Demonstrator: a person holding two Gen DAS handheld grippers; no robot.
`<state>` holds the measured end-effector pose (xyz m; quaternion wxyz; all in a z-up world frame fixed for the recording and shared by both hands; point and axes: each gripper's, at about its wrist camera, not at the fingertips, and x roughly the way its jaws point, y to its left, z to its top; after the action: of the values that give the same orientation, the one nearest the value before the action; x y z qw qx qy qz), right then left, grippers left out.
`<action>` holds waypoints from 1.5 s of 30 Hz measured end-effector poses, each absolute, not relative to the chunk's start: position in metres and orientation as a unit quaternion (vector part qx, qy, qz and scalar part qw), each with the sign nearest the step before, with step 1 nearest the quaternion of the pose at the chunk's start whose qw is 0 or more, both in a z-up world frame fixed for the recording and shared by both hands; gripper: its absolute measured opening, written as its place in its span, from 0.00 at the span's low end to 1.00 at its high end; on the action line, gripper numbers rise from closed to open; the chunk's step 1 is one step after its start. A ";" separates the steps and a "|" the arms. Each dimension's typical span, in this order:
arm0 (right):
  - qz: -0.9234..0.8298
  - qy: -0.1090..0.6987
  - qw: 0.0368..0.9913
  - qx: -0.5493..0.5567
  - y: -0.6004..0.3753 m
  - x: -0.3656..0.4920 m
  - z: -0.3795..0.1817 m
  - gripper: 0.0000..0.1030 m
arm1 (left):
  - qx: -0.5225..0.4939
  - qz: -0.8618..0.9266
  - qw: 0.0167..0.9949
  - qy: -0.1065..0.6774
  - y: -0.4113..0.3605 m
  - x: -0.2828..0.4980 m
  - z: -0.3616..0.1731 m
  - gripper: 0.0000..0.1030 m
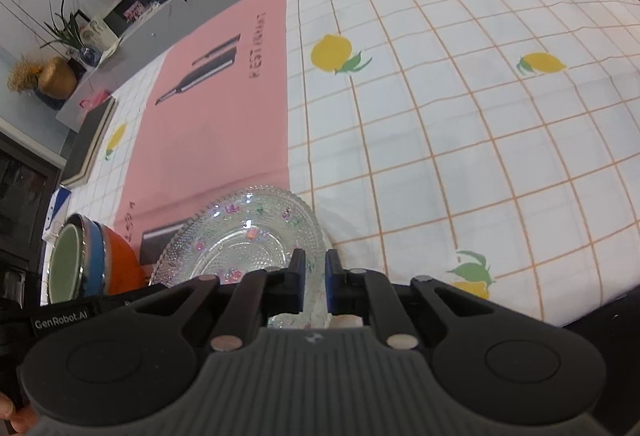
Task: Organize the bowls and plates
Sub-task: 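Carry the glass plate with both grippers and lower it onto the stacked plates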
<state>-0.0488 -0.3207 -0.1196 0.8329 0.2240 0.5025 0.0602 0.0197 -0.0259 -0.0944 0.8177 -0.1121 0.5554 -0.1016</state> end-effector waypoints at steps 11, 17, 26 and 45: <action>0.059 0.504 0.838 0.203 -0.310 -0.047 -0.125 0.08 | -0.096 -0.091 0.828 0.545 -0.028 0.018 -0.101 0.14; 0.056 0.500 0.844 0.186 -0.304 -0.049 -0.124 0.08 | -0.093 -0.085 0.829 0.546 -0.029 0.018 -0.106 0.14; 0.052 0.496 0.850 0.169 -0.298 -0.051 -0.123 0.09 | -0.071 -0.077 0.836 0.539 -0.034 0.016 -0.109 0.14; 0.039 0.489 0.857 0.160 -0.296 -0.056 -0.121 0.26 | -0.036 -0.073 0.859 0.505 -0.034 0.007 -0.100 0.23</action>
<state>-0.0563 -0.2955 -0.1207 0.8568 0.1605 0.4885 0.0391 0.0068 -0.0341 -0.0999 0.8591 -0.0361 0.5053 -0.0734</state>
